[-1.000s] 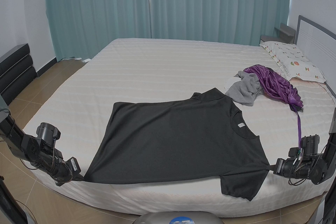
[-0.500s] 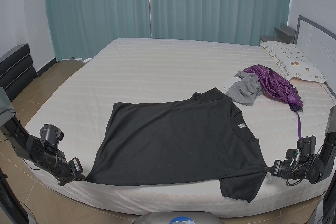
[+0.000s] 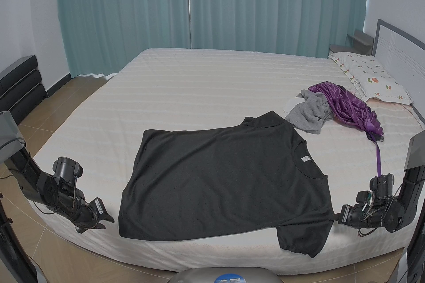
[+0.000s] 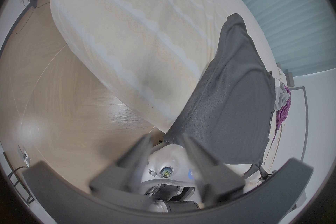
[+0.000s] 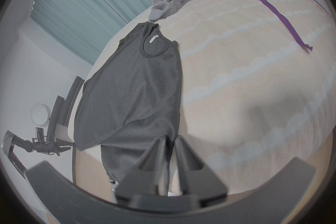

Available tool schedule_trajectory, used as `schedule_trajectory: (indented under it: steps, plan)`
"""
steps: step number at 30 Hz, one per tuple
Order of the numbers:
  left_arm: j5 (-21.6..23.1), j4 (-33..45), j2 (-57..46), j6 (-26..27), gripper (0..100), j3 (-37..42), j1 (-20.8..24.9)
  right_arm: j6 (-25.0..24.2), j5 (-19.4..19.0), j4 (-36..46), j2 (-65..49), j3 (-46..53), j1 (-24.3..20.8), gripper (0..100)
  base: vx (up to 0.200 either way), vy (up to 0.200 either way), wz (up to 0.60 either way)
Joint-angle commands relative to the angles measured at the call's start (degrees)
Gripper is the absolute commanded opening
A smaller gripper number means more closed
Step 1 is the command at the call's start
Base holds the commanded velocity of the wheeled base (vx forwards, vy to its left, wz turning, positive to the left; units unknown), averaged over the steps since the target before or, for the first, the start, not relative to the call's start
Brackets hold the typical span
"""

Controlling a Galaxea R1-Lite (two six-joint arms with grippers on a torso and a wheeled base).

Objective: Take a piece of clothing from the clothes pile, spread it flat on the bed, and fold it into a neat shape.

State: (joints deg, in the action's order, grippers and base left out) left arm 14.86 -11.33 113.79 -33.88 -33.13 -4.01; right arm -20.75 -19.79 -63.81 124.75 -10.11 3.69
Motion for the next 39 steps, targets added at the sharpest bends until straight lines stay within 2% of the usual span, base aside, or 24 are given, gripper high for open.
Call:
schedule_trajectory:
  steps: [1, 6, 17, 33, 39]
  plan:
    - [0.2, 0.0, 0.3, -0.3, 100, -0.4, -0.1, -0.5, -0.1, -0.1, 0.8, -0.2, -0.4, 100, 0.0, 0.0, 0.0]
    - [0.3, 0.2, -1.0, -0.4, 100, -0.4, -0.6, -1.0, -0.2, -0.9, -2.0, -0.1, 0.3, 100, 0.0, 0.0, 0.0]
    - [0.4, 0.1, -9.6, -0.6, 100, -0.4, -2.2, -8.5, 0.4, -1.8, -10.6, -1.1, -0.2, 100, 0.0, 0.0, 0.0]
    - [2.0, 0.0, -9.3, -4.4, 100, -1.4, -2.2, -8.8, 0.0, -2.1, -9.7, -1.1, -0.4, 100, 0.0, 0.0, 0.0]
    - [2.0, 0.1, -9.1, -4.4, 100, -1.4, -2.2, -8.8, 0.0, -2.1, -9.6, -1.0, -0.4, 100, 0.0, 0.2, 0.0]
